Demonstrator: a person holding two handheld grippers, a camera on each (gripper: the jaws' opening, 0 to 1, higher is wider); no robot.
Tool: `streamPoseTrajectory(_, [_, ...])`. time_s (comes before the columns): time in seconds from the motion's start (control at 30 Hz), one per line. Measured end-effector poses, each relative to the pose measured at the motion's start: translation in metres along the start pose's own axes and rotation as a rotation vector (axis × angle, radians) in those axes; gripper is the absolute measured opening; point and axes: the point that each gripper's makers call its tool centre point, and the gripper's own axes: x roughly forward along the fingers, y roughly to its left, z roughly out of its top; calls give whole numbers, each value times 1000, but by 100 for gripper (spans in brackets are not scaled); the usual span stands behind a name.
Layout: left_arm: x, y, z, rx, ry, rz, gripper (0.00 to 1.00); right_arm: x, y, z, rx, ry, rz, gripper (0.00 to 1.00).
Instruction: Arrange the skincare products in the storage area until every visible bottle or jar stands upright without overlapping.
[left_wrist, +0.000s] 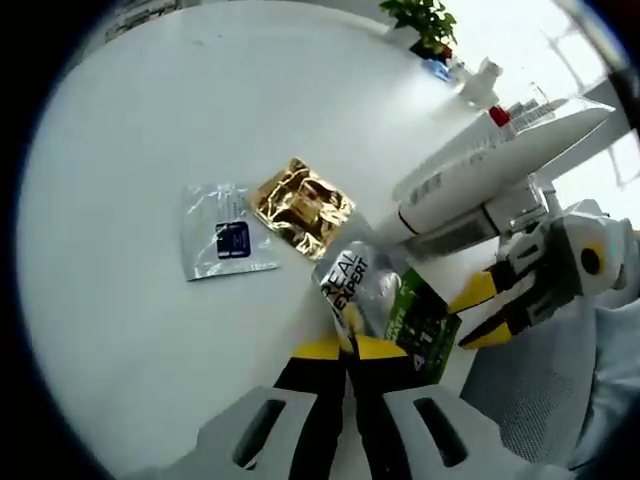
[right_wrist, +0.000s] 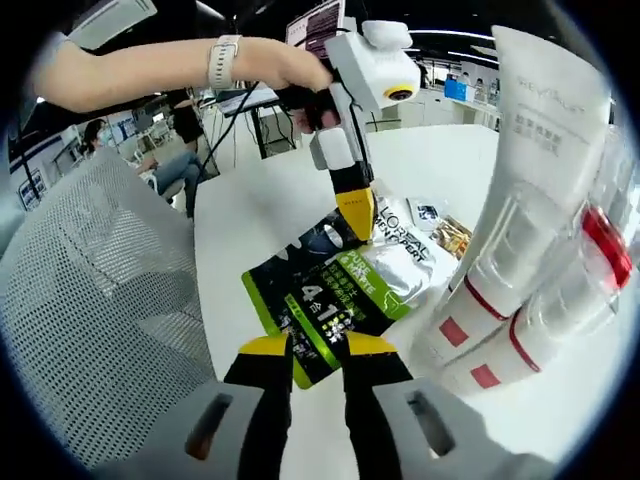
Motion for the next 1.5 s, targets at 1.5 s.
streamPoseTrajectory(1.5, [-9, 12, -4, 172, -142, 158, 25, 1, -4, -9, 34, 41, -15, 27])
